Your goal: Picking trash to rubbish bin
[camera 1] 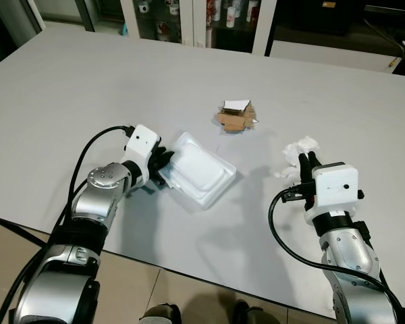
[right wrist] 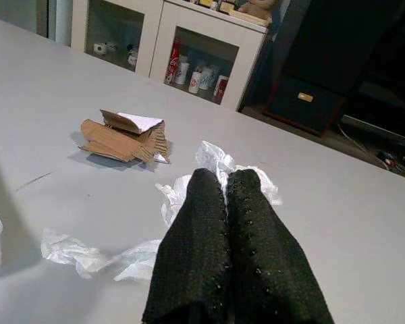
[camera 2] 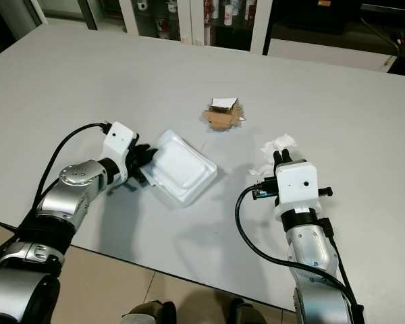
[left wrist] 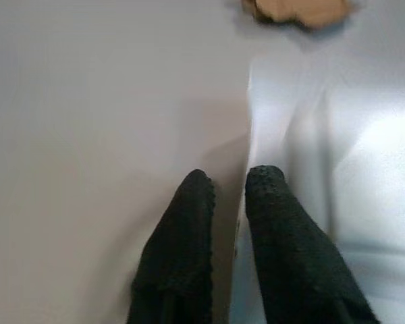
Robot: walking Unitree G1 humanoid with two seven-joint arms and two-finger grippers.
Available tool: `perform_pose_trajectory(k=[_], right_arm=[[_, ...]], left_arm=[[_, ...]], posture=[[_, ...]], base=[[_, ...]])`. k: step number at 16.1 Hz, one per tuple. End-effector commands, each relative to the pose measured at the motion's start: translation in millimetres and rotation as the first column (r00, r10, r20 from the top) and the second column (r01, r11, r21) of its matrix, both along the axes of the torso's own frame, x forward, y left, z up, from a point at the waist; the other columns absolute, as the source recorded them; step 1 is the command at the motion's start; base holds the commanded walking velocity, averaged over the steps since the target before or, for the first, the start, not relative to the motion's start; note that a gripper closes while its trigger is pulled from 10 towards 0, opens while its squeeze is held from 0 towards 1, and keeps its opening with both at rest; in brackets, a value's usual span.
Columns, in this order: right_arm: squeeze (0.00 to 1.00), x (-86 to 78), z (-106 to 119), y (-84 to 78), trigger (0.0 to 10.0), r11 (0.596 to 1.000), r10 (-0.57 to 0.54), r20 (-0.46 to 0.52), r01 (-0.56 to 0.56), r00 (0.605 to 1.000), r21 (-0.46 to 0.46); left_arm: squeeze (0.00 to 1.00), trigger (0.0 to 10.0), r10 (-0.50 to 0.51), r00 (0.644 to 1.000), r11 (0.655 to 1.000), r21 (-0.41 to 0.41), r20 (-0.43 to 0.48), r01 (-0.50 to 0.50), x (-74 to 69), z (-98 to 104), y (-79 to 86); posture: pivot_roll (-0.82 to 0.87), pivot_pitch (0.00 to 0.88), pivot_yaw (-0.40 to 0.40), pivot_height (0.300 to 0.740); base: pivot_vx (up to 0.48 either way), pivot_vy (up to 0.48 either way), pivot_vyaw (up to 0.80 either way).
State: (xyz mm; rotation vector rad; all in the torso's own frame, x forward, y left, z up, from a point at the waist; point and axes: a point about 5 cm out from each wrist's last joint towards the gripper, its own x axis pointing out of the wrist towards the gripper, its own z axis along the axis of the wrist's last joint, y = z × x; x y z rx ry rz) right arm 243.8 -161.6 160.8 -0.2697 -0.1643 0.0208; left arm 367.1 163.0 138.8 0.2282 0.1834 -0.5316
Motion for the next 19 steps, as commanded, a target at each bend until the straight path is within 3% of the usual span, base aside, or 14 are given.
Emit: perform_pose_trajectory(k=[1, 4, 9, 11, 12, 19], right_arm=[[0.0, 0.4, 1.9, -0.2, 10.0, 1.0, -0.003, 0.016, 0.003, 1.0, -0.001], [0.0, 0.6, 1.2, 0.3, 10.0, 1.0, -0.004, 0.015, 0.004, 1.0, 0.0], [0.0, 0.3, 1.9, -0.5, 10.0, 1.0, -0.005, 0.016, 0.005, 1.0, -0.004], [0.0, 0.2, 1.6, -1.4, 10.0, 1.0, -0.007, 0.015, 0.008, 1.0, -0.006], [0.0, -0.1, 1.4, -1.3, 10.0, 1.0, -0.007, 0.014, 0.007, 1.0, -0.006], [0.0, 0.3, 1.7, -1.2, 10.0, 1.0, -0.005, 0.014, 0.005, 1.0, -0.009]], left_arm=[[0.0, 0.0, 0.011, 0.998, 0.999, -0.04, 0.062, -0.009, 0.5, 8.1, -0.9], [0.0, 0.0, 0.033, 0.985, 0.995, -0.102, 0.167, -0.016, 3.2, 25.2, -8.2], [0.0, 0.0, 0.026, 0.985, 0.996, -0.087, 0.172, -0.012, 3.7, 24.3, -12.7], [0.0, 8.5, 0.056, 0.982, 0.997, -0.056, 0.182, -0.047, 7.7, 26.6, -9.5], [1.0, 10.0, 0.075, 0.98, 0.996, -0.071, 0.182, -0.063, 10.0, 29.4, -8.0], [1.0, 10.0, 0.064, 0.993, 0.996, -0.067, 0.101, -0.058, 17.6, 33.5, -5.4]], posture=[[0.16, 0.129, 0.031, 0.74], [0.16, 0.13, 0.032, 0.74], [0.16, 0.13, 0.027, 0.74], [0.16, 0.131, 0.026, 0.74], [0.16, 0.131, 0.023, 0.74], [0.16, 0.131, 0.022, 0.74]], base=[[0.0, 0.0, 0.0], [0.0, 0.0, 0.0], [0.0, 0.0, 0.0], [0.0, 0.0, 0.0], [0.0, 0.0, 0.0], [0.0, 0.0, 0.0]])
